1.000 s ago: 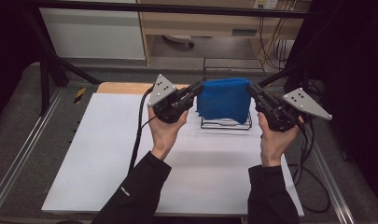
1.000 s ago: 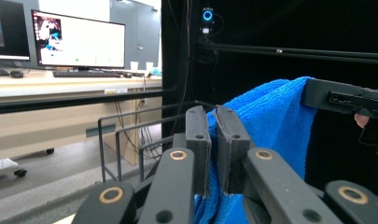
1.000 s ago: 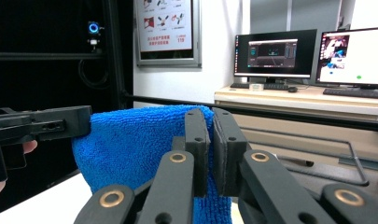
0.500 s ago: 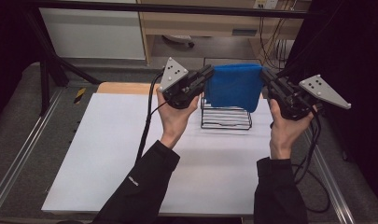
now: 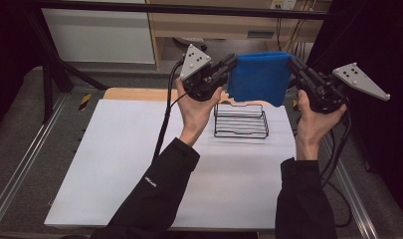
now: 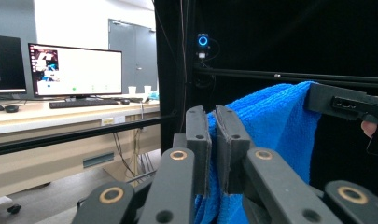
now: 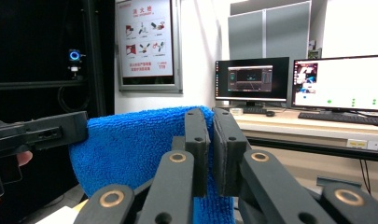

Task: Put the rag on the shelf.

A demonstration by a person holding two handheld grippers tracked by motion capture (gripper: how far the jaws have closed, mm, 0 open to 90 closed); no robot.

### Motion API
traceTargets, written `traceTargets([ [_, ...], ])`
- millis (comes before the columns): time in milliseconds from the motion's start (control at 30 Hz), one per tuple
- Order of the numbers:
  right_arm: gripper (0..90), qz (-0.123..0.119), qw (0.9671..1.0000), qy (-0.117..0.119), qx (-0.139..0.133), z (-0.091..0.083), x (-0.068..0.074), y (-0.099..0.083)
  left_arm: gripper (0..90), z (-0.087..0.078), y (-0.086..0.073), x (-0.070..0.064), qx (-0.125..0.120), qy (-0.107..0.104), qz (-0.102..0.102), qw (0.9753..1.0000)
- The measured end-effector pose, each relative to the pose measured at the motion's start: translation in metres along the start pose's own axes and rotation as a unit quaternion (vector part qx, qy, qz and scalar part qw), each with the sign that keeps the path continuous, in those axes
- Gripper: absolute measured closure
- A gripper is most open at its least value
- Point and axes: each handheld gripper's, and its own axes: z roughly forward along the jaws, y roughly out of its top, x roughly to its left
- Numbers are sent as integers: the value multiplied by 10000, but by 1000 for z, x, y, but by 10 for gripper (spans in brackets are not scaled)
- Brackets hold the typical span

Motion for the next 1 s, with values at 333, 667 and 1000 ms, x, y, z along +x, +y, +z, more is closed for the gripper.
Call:
traceTargets([
  [333,861,99,9999,9,15,13,-12,6,846,16,15,9,-86,42,-49,9999],
  [667,862,61,10000,45,-31,31,-18,19,850,29,25,21,-134,138,-27,9998],
  [1000,861,40,9999,88,28,53,-27,20,850,42,26,35,-116,283,28,9995],
])
